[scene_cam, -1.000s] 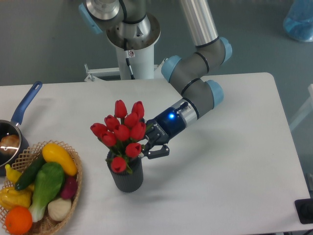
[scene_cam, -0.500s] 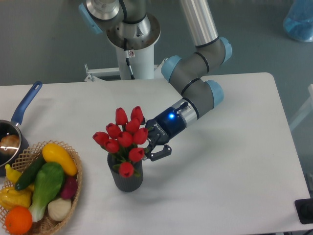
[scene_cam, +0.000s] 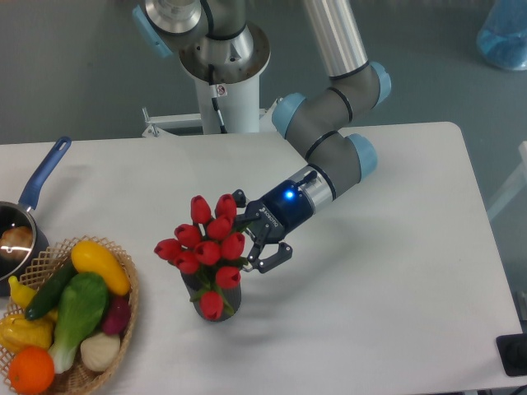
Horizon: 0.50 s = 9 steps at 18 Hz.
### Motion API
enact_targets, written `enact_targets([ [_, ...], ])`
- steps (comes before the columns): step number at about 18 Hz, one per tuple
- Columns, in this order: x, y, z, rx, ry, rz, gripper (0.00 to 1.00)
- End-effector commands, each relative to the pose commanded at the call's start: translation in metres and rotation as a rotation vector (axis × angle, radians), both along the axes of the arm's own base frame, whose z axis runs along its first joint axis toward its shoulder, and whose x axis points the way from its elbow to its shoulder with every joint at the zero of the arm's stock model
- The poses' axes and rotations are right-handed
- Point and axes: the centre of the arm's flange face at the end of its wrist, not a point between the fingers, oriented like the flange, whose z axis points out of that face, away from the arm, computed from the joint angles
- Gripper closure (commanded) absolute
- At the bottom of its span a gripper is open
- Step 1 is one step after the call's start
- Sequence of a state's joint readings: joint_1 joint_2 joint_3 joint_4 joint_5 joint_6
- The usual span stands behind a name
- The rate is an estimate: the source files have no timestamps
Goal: Insert the flowers into the vase
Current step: 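Open the gripper to release the tulips in the vase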
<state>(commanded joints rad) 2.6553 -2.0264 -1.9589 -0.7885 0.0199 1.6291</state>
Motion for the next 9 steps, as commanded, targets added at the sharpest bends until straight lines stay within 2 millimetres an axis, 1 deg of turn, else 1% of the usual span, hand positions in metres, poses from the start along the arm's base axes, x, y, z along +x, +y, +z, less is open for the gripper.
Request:
enact_targets([
  [5,-0.006,-0.005,0.000,-0.009,0.012,0.011,0.00],
  [7,-0.015,-0.012,0.000,-0.019,0.017,0.031,0.00],
  [9,-0.015,-0.015,0.005,-0.022,0.025,0.035,0.00],
])
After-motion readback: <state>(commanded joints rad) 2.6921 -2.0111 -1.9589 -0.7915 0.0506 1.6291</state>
